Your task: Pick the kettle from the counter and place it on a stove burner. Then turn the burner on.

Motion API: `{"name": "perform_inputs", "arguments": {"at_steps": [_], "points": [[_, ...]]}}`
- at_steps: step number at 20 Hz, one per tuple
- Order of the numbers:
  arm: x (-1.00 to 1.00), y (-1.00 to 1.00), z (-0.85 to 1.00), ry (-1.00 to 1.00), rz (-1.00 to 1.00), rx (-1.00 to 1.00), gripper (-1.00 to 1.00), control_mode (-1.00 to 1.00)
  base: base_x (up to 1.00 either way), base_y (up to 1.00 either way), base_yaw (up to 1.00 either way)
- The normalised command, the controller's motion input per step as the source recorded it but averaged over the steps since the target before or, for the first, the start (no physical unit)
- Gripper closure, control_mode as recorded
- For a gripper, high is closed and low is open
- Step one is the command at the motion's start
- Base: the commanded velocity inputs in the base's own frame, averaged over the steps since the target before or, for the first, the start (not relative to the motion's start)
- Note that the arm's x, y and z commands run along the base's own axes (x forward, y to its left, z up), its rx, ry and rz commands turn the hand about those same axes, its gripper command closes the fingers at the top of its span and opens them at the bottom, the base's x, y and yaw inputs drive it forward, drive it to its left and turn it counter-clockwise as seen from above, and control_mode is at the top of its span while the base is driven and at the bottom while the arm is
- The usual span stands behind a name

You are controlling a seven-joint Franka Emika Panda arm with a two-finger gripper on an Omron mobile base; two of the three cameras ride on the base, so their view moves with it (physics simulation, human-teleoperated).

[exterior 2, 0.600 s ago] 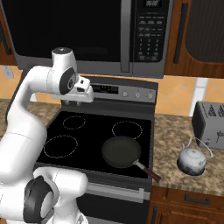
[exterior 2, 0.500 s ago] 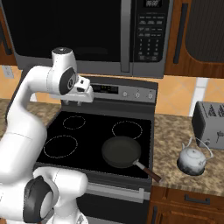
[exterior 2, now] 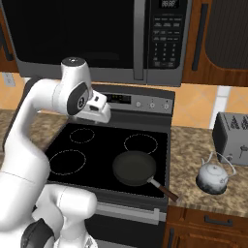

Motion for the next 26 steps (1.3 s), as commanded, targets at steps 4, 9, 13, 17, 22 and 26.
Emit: {"name": "perform_inputs", "arguments": {"at_steps": [4, 9, 13, 17, 22, 26], "points": [[-0.12, -0.84, 0.02, 0.02, -0.13, -0.02, -1.00, -1.00, 0.00, 0.00, 0.00], [0.04, -1.00, 0.02, 0.13, -0.04, -0.14, -1.00, -1.00, 0.00, 0.00, 0.00], [0.01, -1.00, -0.01, 0.13, -0.01, -0.26, -1.00, -1.00, 0.00, 0.00, 0.00], [0.18, -1.00, -0.03, 0.09, -0.01, -0.23, -1.00, -1.00, 0.00, 0.00, 0.00], [0.17, -1.00, -0.16, 0.11, -0.07, -0.06, -1.00, -1.00, 0.00, 0.00, 0.00], [0.06, -1.00, -0.19, 0.09, -0.08, 0.00, -1.00, -1.00, 0.00, 0.00, 0.00]]}}
